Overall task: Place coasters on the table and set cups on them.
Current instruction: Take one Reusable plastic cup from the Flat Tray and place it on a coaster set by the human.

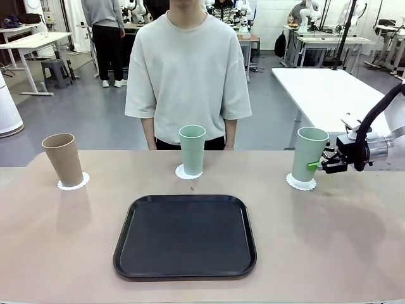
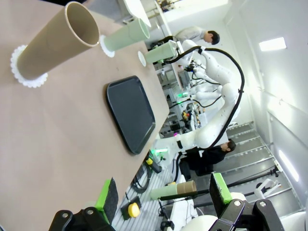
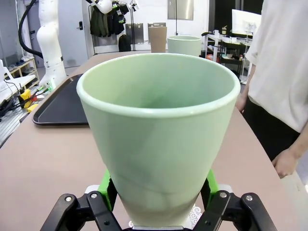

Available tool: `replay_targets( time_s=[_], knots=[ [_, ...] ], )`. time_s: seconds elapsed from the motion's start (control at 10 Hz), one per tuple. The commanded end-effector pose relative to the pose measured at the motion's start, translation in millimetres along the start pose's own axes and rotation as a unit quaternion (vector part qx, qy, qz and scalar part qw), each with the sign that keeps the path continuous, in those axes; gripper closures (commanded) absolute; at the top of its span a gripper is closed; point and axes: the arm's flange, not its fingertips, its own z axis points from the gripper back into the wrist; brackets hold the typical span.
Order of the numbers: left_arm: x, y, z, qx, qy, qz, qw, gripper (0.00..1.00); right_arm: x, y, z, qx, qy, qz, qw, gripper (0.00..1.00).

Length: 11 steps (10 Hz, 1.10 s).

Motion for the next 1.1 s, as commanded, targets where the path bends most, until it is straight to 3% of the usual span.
replay_targets(
  time_s=[0.0, 1.0],
  knots=[
    [-2, -3, 0, 0.002, -0.002, -0.001, 1.0, 0.0, 5, -10, 4, -0.006, -0.017, -0.002, 1.0, 0.17],
    [-2, -3, 0, 0.002, -0.002, -0.001, 1.0, 0.0, -14, -17, 9, -0.015, -0.012, -0.022, 1.0, 0.17]
  ],
)
